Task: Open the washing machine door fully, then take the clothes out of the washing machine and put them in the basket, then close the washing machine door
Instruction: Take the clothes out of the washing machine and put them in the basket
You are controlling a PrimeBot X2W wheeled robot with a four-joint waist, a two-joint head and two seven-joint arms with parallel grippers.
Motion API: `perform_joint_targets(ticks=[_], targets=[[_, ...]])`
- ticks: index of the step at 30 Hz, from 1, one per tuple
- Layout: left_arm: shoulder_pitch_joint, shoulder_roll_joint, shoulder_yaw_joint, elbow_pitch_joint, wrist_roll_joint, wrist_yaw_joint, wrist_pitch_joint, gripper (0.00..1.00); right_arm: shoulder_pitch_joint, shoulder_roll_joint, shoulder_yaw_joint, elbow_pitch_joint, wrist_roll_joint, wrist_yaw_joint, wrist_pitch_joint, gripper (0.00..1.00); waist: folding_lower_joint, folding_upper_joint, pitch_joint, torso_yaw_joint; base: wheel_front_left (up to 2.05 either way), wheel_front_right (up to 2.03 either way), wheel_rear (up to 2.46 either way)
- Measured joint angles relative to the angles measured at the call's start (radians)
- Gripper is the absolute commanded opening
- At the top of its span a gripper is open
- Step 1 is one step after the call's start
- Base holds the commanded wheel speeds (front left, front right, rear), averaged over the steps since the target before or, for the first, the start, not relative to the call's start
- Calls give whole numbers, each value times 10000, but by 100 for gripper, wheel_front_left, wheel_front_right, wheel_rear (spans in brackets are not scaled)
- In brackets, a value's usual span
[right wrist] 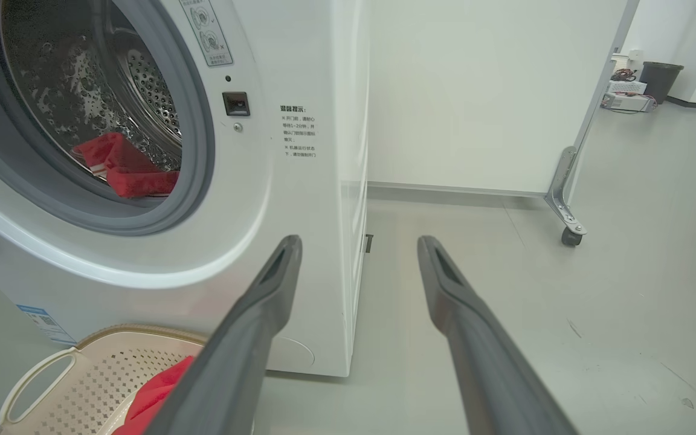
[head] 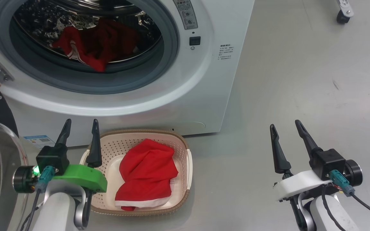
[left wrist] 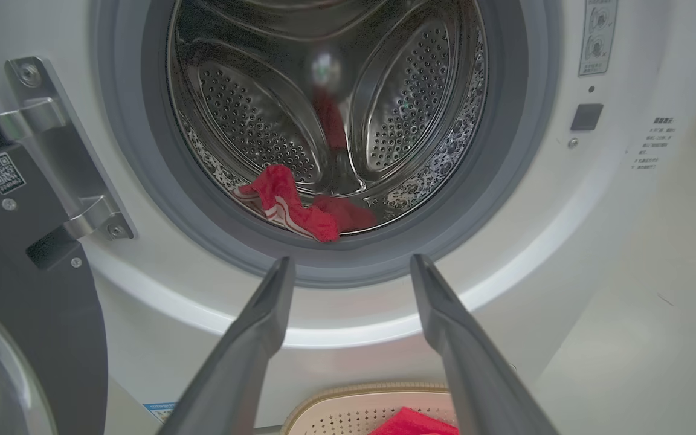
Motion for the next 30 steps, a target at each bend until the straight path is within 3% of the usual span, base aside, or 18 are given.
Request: perform_joint_targets(ticks=[30], targets=[[2580,50,-155,-2324,167,360,224,100,856,2,-46,-115,4,-105,4,100,0,0,-1116,199,0,0,0]])
